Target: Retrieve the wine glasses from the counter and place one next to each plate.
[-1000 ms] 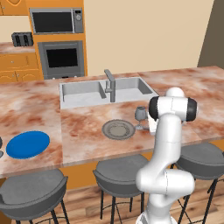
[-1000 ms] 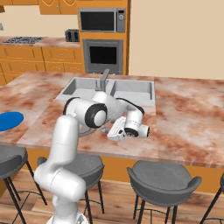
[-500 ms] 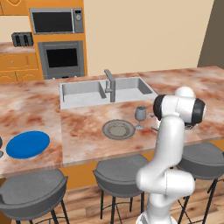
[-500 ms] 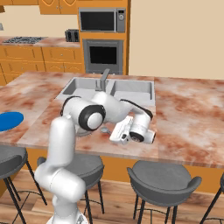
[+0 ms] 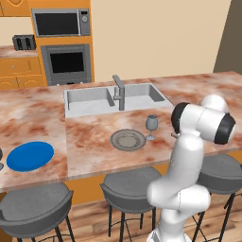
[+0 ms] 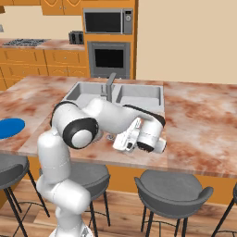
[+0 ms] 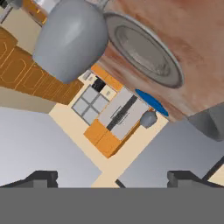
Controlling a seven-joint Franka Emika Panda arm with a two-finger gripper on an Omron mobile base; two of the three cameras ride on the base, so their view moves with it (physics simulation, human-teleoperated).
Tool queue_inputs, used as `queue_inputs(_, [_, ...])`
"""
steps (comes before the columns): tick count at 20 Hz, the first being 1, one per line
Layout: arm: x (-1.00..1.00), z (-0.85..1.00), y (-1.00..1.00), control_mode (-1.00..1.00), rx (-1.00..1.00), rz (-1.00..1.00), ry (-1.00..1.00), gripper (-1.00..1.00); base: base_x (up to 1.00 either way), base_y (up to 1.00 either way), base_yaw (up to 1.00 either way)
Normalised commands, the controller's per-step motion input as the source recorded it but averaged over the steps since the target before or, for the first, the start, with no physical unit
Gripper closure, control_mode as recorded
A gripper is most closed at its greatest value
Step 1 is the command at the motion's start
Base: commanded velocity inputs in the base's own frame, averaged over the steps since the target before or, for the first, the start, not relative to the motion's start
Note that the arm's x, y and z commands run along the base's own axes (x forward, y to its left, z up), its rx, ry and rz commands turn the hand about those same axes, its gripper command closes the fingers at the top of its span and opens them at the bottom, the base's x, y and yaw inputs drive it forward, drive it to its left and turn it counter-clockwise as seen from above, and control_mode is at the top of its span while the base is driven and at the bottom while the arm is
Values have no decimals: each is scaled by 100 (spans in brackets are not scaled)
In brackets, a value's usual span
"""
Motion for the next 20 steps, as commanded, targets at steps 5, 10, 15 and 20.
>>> queue_inputs(5, [-61, 83, 36, -100, -3, 0, -26, -100, 0, 0, 0])
queue_inputs(10, [-72, 72, 57, -100, -8, -2, -24, -100, 0, 0, 0])
queue_inputs(15, [-89, 42, 70, -100, -9, -5, -24, -100, 0, 0, 0])
queue_inputs(20, [-95, 55, 47, -100, -6, -7, -27, -100, 0, 0, 0])
